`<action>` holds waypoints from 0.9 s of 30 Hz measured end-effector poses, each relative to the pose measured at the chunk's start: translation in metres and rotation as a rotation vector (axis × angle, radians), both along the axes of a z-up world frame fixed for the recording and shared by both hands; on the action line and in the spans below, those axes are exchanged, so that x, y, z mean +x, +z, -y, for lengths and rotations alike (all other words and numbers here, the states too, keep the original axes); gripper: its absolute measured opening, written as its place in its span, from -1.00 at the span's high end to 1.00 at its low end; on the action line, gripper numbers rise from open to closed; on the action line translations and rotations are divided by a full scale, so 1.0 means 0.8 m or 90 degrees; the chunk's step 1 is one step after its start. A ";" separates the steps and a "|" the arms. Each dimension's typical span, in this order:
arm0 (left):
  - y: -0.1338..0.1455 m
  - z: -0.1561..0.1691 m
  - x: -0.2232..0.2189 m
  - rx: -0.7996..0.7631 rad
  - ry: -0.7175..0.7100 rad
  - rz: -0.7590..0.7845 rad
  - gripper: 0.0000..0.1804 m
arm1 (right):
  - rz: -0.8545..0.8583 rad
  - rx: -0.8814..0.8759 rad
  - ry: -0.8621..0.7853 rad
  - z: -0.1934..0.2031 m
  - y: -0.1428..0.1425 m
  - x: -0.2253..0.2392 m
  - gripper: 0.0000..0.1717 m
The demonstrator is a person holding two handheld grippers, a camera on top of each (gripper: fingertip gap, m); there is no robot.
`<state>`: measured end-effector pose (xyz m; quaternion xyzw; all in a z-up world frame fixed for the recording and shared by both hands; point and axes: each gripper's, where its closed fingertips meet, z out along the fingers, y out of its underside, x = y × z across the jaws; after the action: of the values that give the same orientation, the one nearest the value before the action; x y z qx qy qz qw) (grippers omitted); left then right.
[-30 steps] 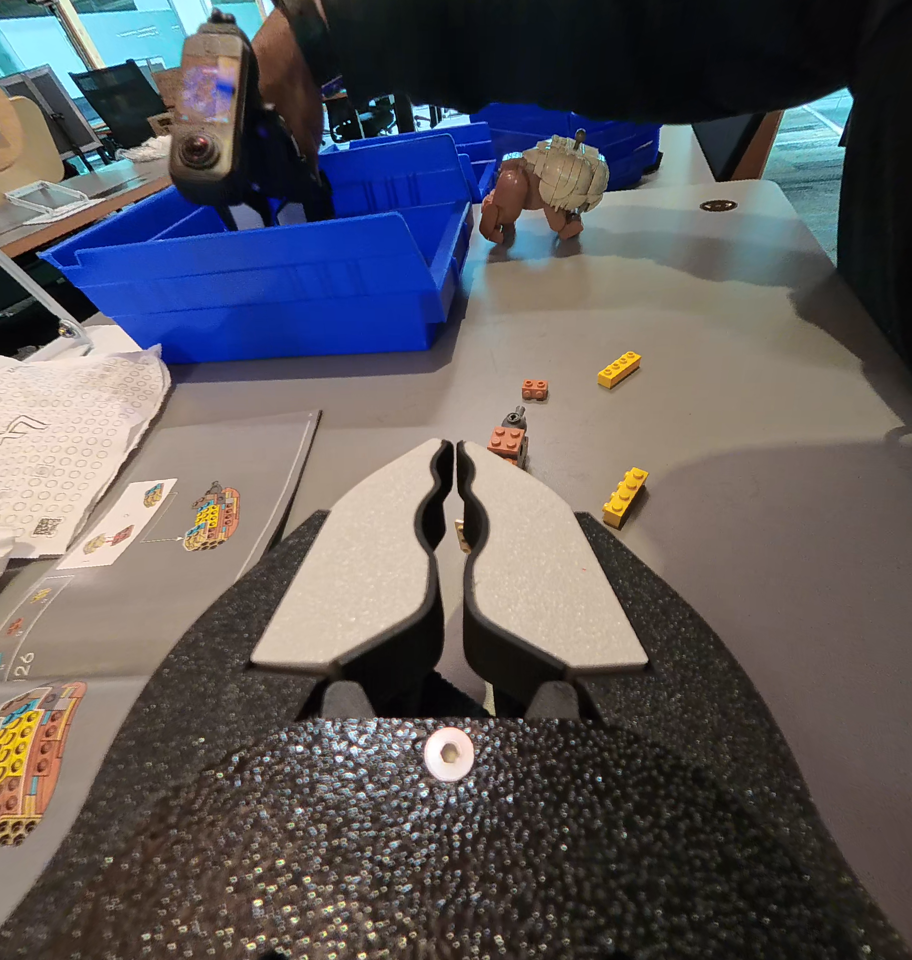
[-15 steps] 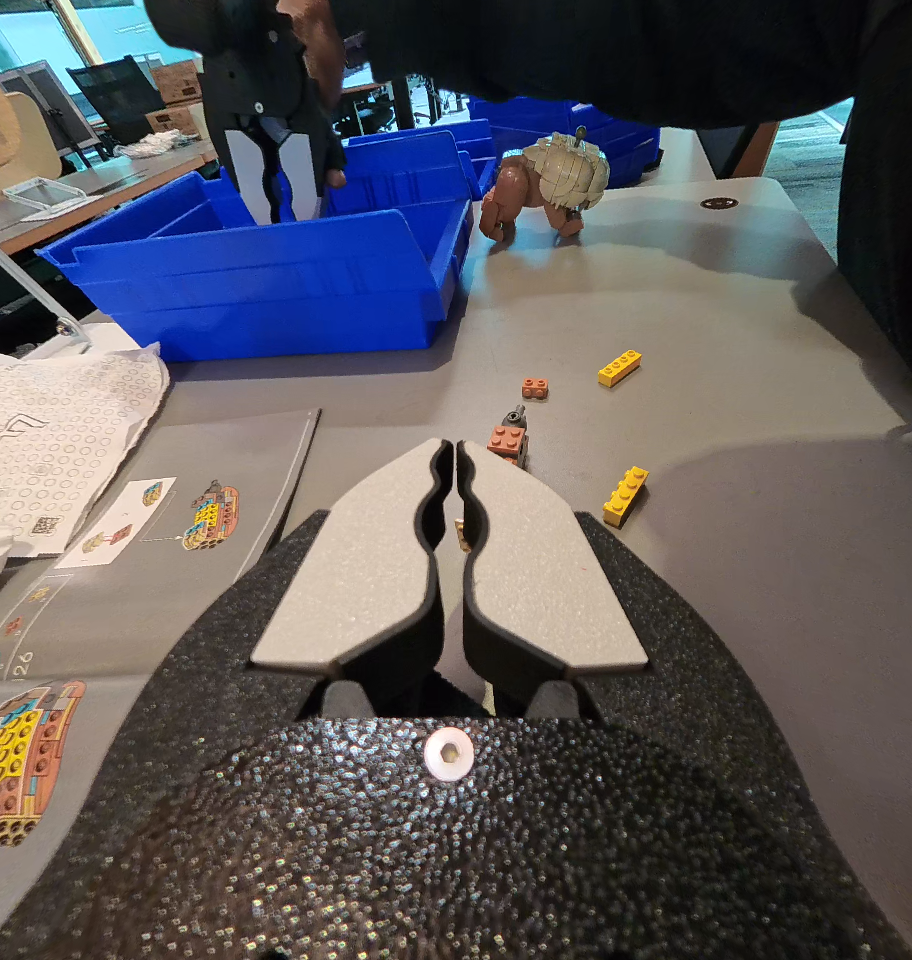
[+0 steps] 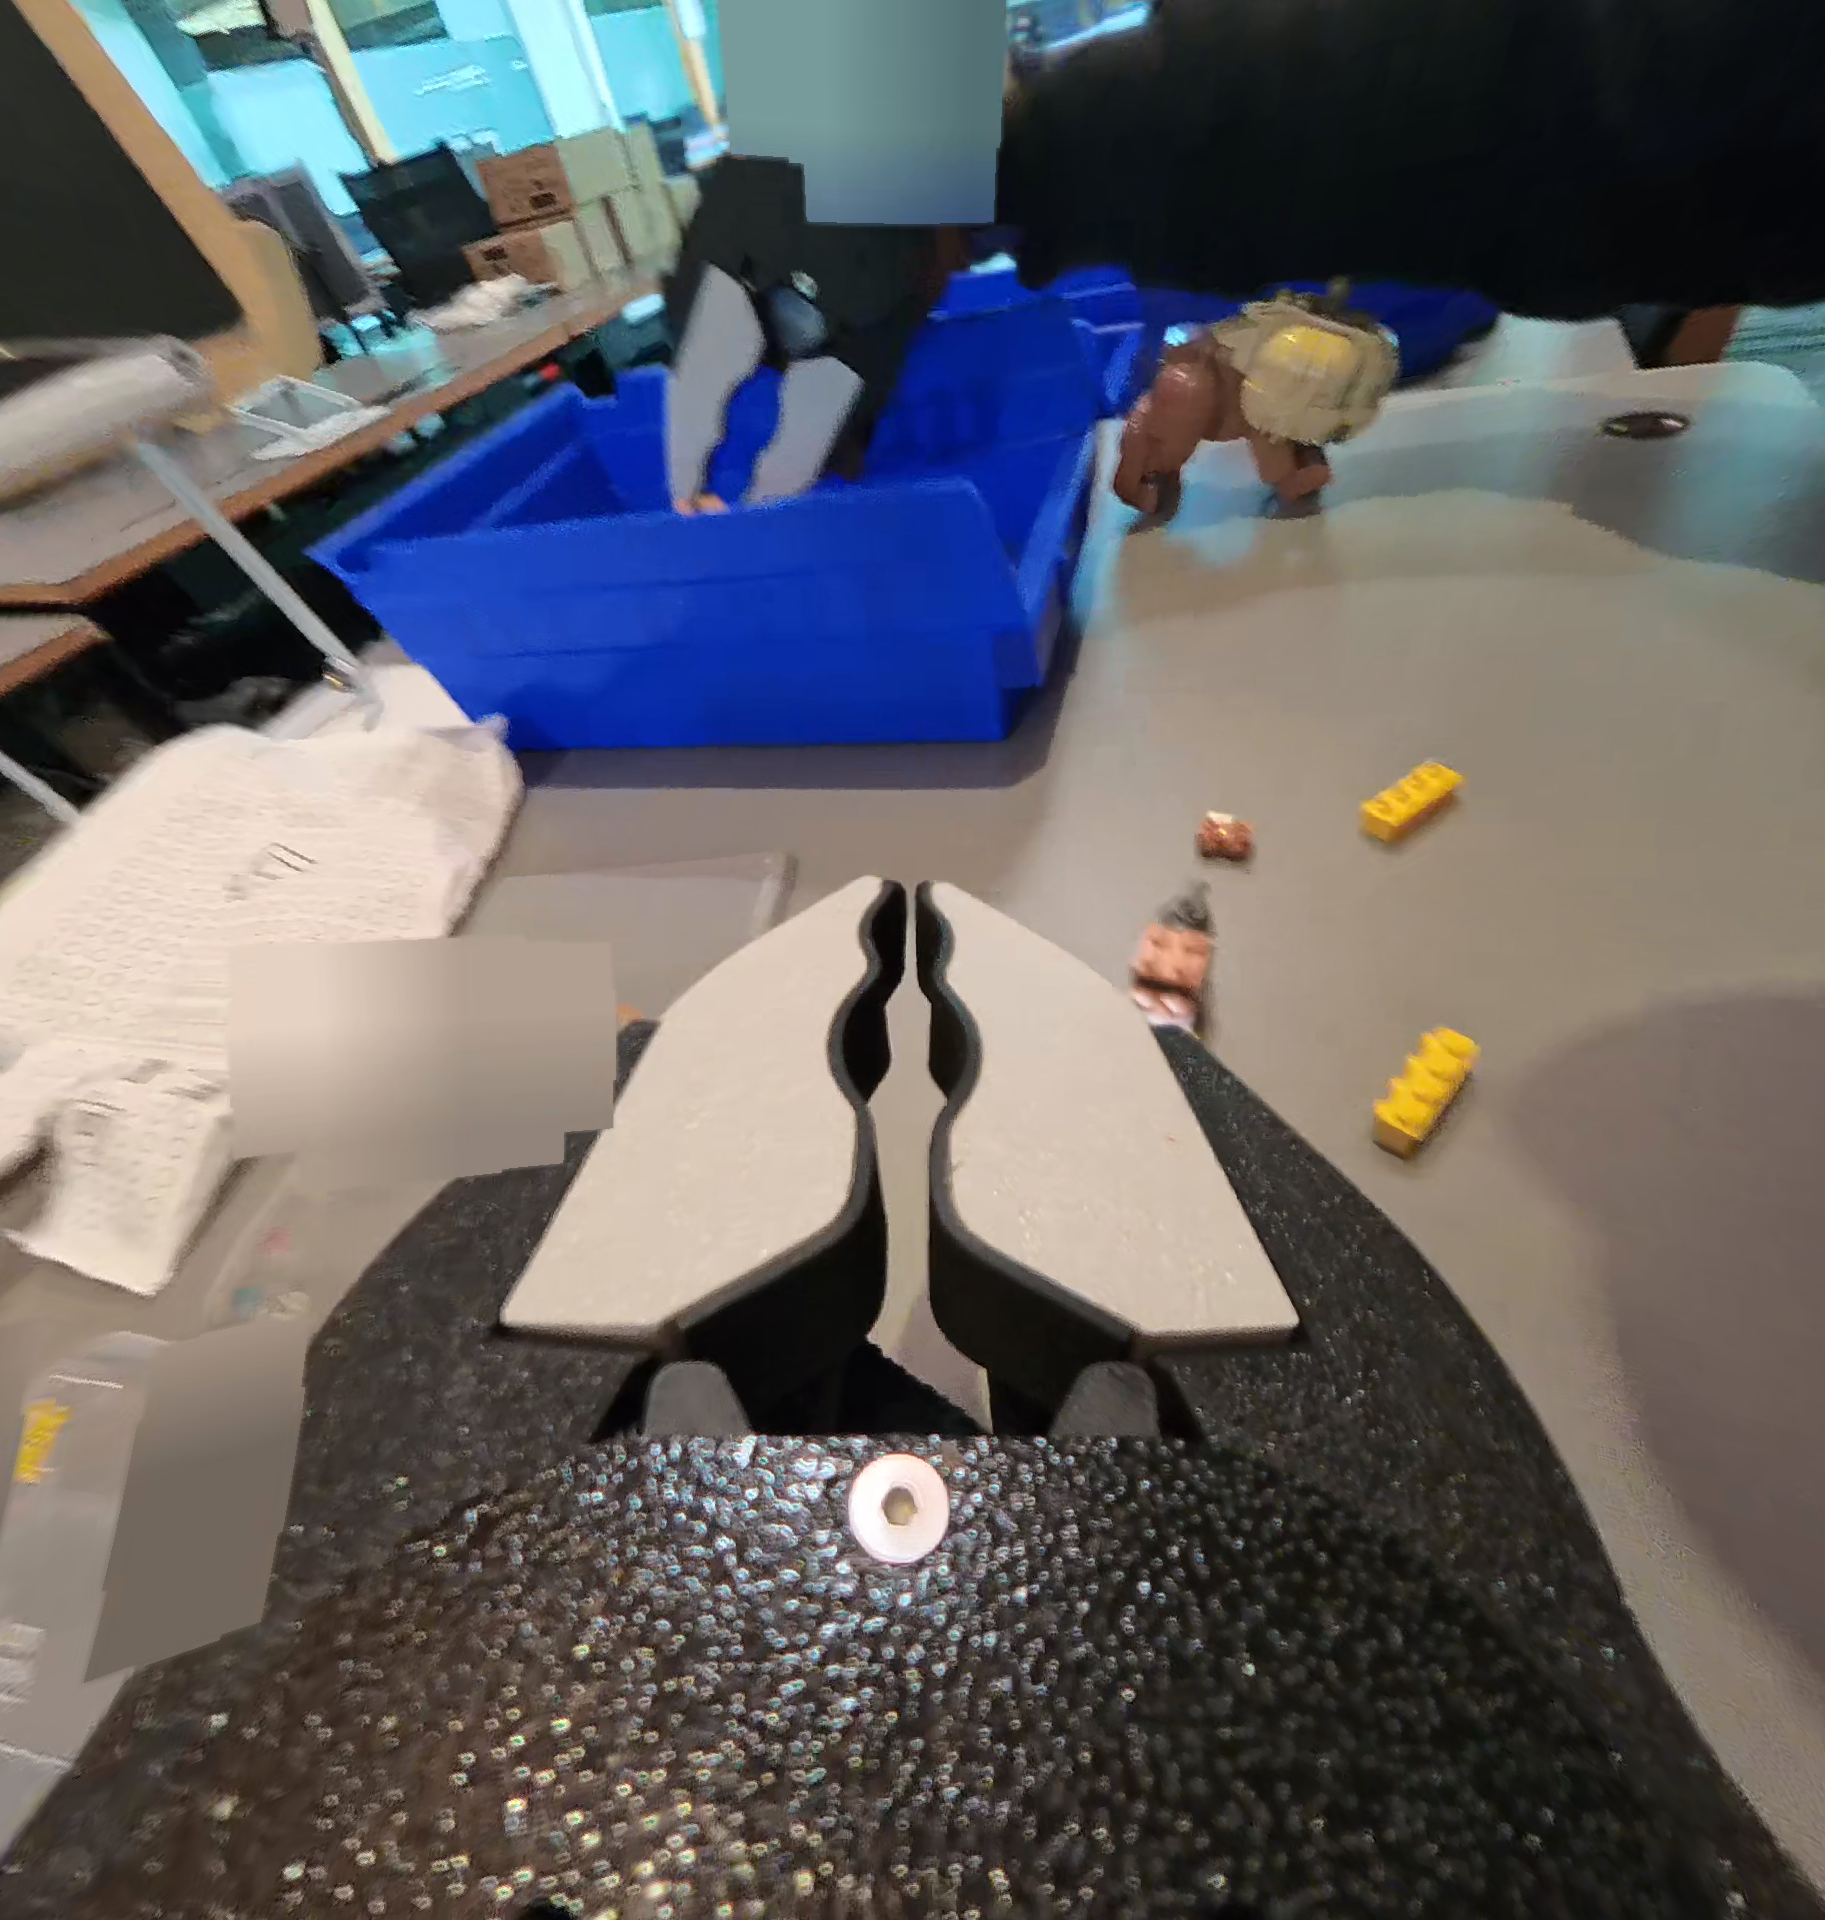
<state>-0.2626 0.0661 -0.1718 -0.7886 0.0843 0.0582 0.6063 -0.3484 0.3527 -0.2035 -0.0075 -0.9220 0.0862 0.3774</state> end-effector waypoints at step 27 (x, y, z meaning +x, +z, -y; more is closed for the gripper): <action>0.067 -0.248 -0.029 -0.119 -0.113 0.148 0.70 | -0.369 -0.095 0.121 0.069 0.119 0.054 0.83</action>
<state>-0.2857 0.2648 -0.1182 -0.8324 0.0879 -0.0949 0.5388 -0.3050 0.2978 -0.1082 0.0755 -0.7639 0.1871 0.6129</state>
